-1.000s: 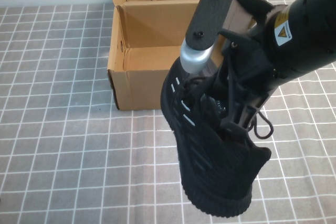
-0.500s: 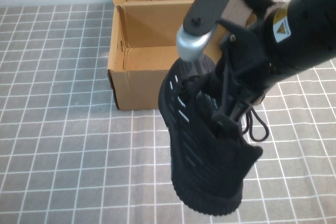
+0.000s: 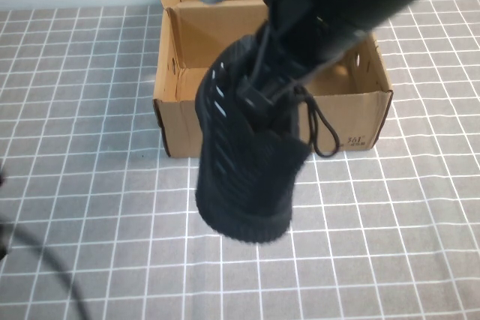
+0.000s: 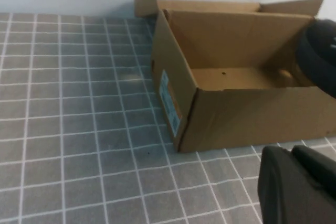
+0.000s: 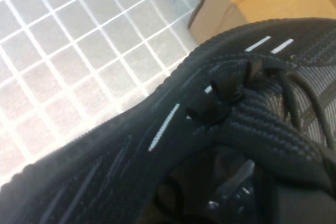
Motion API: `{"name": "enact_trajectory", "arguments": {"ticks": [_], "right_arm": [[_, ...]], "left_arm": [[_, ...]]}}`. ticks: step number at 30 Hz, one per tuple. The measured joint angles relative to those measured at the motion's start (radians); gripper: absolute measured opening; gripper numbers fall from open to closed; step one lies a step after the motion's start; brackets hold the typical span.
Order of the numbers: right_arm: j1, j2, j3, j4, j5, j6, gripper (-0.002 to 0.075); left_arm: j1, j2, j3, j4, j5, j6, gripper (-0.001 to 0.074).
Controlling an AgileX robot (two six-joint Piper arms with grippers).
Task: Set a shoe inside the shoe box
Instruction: Hand over the shoe
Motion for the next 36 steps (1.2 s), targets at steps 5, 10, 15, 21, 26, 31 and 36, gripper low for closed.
{"name": "enact_trajectory", "arguments": {"ticks": [5, 10, 15, 21, 26, 31, 36], "right_arm": [[0.000, 0.092, -0.146, -0.034, 0.052, 0.023, 0.0024], [-0.009, 0.184, -0.265, -0.043, 0.067, 0.047, 0.0024], [-0.065, 0.276, -0.378, -0.043, 0.067, 0.096, 0.0024], [-0.136, 0.346, -0.444, -0.030, 0.071, 0.130, 0.0024], [-0.159, 0.348, -0.449, -0.018, 0.073, 0.133, 0.0024], [-0.163, 0.348, -0.451, -0.014, 0.073, 0.133, 0.0024], [-0.168, 0.348, -0.451, -0.009, 0.073, 0.133, 0.0024]], "left_arm": [[0.000, 0.204, -0.075, -0.282, -0.001, 0.383, -0.0001], [-0.001, 0.372, -0.136, -0.561, -0.007, 0.706, -0.0001], [-0.063, 0.500, -0.217, -0.738, -0.035, 0.915, -0.0001], [-0.247, 0.618, -0.329, -0.766, -0.100, 1.023, -0.0001], [-0.350, 0.686, -0.361, -0.758, -0.149, 1.143, 0.0074], [-0.379, 0.725, -0.363, -0.758, -0.156, 1.199, 0.0435], [-0.379, 0.777, -0.366, -0.775, -0.217, 1.208, 0.0659]]}}
